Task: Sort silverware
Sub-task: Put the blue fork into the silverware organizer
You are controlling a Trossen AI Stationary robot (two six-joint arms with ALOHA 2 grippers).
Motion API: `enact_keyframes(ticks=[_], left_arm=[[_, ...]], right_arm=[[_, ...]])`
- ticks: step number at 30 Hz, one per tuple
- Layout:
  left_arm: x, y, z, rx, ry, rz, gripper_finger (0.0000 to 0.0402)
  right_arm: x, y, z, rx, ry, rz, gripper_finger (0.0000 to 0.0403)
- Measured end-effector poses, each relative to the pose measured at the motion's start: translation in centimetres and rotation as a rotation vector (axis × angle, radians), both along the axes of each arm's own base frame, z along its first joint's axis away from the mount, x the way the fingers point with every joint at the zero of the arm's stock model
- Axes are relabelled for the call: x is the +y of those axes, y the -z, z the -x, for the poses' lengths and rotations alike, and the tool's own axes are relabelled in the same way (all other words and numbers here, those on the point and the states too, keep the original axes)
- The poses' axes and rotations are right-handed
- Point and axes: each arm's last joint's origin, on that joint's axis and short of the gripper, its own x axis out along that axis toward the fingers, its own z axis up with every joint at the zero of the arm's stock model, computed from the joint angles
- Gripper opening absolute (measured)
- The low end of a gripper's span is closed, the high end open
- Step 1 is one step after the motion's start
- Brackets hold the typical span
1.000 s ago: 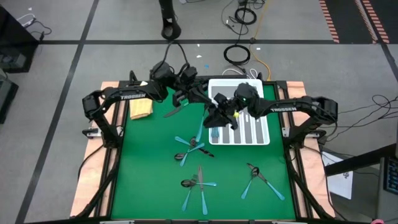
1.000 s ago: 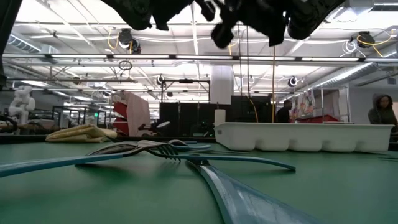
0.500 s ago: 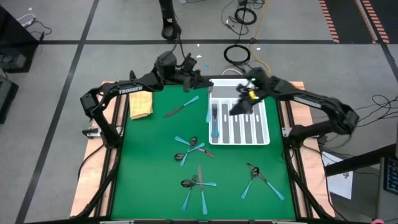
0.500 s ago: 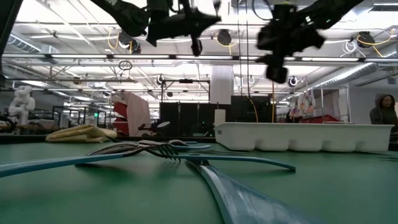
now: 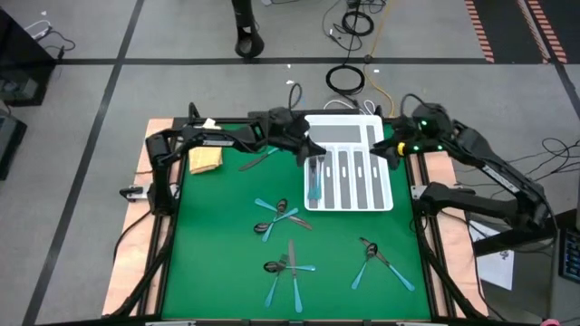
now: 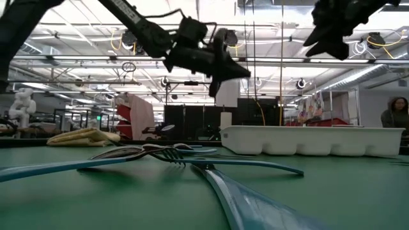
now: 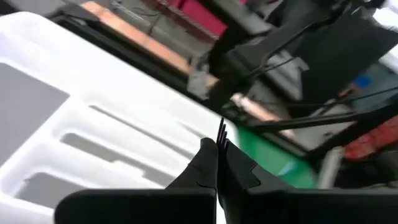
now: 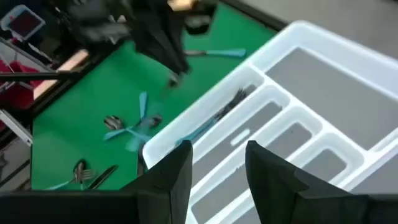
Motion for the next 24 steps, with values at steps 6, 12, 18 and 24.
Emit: enact_keyframes(ticks=[6,12,18,24], left_arm=[[0.4,3.6,-0.9,0.080,-0.052,-0.073,0.0001],[1.1,4.9,-0.4,0.161,-0.044,-0.104,0.0001],[2.1,5.4,0.0,0.178,-0.050,-0.139,0.0001],[2.9,6.5,0.2,0.206,-0.080,-0.089,0.0001]], right_arm=[[1.0,-0.7,1.2,-0.049,0.005,0.041,0.0137],[1.3,-0.6,1.5,-0.030,0.005,0.026,0.0137],[1.3,-0.5,1.6,-0.017,0.005,0.019,0.0137],[1.3,-0.4,1.6,-0.014,0.003,0.020,0.0137]])
